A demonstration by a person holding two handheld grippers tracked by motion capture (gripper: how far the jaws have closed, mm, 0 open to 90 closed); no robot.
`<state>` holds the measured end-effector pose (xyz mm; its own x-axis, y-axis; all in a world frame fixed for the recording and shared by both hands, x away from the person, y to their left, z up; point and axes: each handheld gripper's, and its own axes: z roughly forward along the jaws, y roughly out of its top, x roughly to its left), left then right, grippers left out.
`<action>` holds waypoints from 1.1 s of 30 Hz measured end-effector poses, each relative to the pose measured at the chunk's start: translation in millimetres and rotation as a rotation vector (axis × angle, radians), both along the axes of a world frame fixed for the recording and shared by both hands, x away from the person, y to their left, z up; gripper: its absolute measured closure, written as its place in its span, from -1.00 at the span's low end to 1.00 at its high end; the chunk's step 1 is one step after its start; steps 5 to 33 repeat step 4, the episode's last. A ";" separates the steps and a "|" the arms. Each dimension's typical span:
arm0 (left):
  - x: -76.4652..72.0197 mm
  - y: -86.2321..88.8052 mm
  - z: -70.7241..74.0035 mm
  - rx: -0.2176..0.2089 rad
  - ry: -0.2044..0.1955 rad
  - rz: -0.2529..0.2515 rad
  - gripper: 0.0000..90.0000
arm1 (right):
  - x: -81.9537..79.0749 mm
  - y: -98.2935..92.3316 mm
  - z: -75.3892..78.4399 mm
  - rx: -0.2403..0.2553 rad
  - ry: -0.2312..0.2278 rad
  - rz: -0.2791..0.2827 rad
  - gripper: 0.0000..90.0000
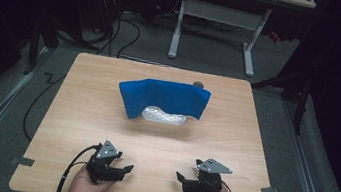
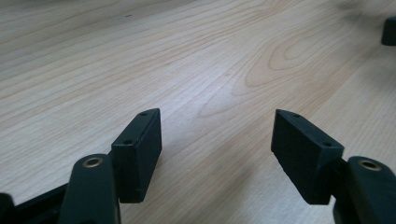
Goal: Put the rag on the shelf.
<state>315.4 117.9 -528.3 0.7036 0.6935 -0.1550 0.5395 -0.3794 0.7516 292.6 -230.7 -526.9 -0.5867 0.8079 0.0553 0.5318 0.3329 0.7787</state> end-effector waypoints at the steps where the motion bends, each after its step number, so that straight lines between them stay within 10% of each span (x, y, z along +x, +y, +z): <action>1: 0.8 1.5 -0.4 -0.006 0.004 0.005 -0.24 | -0.1 -1.4 -0.2 0.003 0.002 -0.002 -0.73; 33: 2.1 4.6 -0.5 -0.014 0.008 0.013 -0.24 | 1.0 -5.9 0.6 0.021 0.000 -0.018 -0.74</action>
